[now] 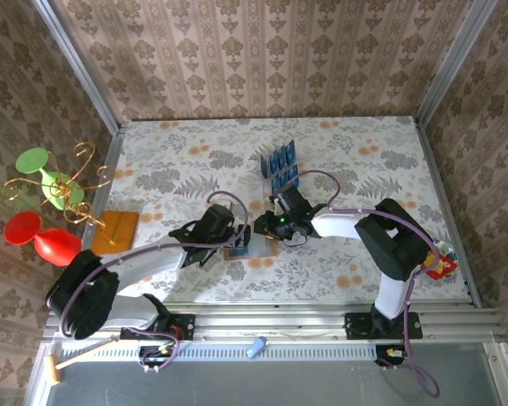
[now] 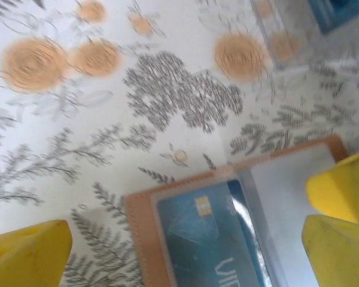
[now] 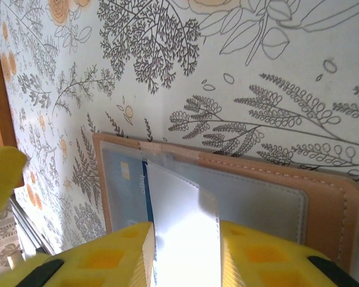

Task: Put the credit cards into the card holder

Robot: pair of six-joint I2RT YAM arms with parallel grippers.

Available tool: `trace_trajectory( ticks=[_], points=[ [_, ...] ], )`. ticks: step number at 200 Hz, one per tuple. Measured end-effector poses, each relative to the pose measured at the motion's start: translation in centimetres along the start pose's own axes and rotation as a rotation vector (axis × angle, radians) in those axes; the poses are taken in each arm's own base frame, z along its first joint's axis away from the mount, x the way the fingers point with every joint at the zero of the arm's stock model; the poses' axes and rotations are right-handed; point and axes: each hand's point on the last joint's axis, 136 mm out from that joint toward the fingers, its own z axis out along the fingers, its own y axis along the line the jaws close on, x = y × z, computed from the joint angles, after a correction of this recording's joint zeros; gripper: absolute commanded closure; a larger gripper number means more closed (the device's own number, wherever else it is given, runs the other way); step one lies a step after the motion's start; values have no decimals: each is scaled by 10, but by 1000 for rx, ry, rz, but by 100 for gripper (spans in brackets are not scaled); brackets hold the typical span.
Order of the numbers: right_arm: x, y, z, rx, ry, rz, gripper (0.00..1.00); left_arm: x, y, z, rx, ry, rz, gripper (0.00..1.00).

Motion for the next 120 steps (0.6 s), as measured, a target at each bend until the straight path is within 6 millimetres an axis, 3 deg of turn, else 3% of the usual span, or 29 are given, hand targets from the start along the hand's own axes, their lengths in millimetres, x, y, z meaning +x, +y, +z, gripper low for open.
trace_trajectory(
  ticks=[41, 92, 120],
  points=[
    [18, 14, 6, -8, 41, -29, 56, -24, 28, -16, -33, -59, -90, 0],
    [21, 61, 11, -59, 50, -98, 50, -28, 44, -21, -44, -57, -142, 0],
    [25, 65, 28, -48, 70, -104, 49, -28, 52, -25, -44, -70, -166, 0]
  ],
)
